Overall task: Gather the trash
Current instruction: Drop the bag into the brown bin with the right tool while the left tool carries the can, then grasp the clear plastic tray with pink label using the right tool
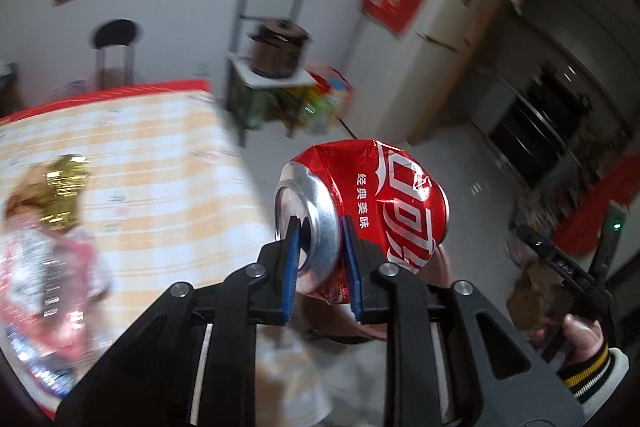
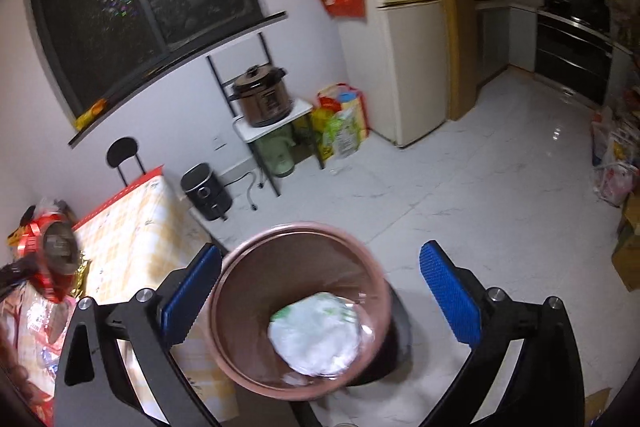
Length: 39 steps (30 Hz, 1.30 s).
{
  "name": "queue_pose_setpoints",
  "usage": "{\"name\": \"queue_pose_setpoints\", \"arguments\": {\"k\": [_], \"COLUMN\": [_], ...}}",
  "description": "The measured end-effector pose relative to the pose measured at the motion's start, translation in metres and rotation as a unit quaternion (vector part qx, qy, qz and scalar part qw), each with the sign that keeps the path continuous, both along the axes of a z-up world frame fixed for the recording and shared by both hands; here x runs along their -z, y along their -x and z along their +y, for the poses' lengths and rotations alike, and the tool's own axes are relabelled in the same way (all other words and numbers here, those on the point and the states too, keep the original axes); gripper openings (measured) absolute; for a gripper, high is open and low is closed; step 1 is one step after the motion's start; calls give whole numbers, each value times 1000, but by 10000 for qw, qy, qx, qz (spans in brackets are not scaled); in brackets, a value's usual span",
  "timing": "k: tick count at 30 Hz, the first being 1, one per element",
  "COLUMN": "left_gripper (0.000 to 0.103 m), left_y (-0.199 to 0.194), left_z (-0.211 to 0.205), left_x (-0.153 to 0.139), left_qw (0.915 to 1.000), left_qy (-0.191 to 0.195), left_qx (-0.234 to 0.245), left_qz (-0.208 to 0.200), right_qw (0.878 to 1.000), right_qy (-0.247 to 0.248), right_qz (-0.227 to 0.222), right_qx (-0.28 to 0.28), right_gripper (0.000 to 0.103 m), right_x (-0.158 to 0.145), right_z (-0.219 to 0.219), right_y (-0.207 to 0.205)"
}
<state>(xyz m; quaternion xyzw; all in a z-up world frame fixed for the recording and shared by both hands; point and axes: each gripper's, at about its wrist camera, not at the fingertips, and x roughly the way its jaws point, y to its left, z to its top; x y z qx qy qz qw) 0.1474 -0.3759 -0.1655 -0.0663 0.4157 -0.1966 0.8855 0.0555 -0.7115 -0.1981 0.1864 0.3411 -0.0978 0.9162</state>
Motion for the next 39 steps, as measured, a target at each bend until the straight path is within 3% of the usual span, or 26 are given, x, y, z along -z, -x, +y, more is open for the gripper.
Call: {"name": "queue_pose_setpoints", "arguments": {"k": [4,5,6,8,12,16,21,24,28,31,36,39], "left_gripper": [24,30,56,79,87,89,91,91,91,91,91,90], "left_y": [-26,-34,-39,-43,-37,-22,0,18,52,90,134,148], "left_z": [-59,-76,-89,-102,-90,-61,22,81,174,245,326,357], "left_x": [26,33,37,36,21,6,-10,-23,-39,-43,-39,-28], "left_qw": [9977,9960,9952,9961,9970,9985,9980,9926,9752,9545,9310,9251], "left_qy": [41,17,-102,-294,-24,-94,-228,-267,-248,-249,-298,-175], "left_qx": [615,825,915,828,772,458,-351,-1046,-2088,-2888,-3595,-3776], "left_qz": [285,340,328,123,-87,-293,-476,-555,-686,-702,-547,-354], "right_qw": [9993,9991,9988,9985,9986,9992,9996,9983,9927,9851,9698,9623], "right_qy": [-16,-21,-32,-43,-27,-85,-115,-109,-82,-60,-45,-2], "right_qz": [65,81,96,91,-23,-107,-209,-232,-173,-184,-114,-45], "right_qx": [376,425,481,544,536,365,-159,-525,-1195,-1707,-2434,-2720], "right_gripper": [98,98,98,98,98,98,98,98,98,98,98,98], "right_x": [3,5,6,5,1,-2,-9,-12,-14,-18,-23,-26], "right_z": [-24,-25,-28,-33,-29,-18,18,48,105,158,241,282], "right_y": [23,23,25,30,32,20,-6,-20,-46,-62,-71,-70]}}
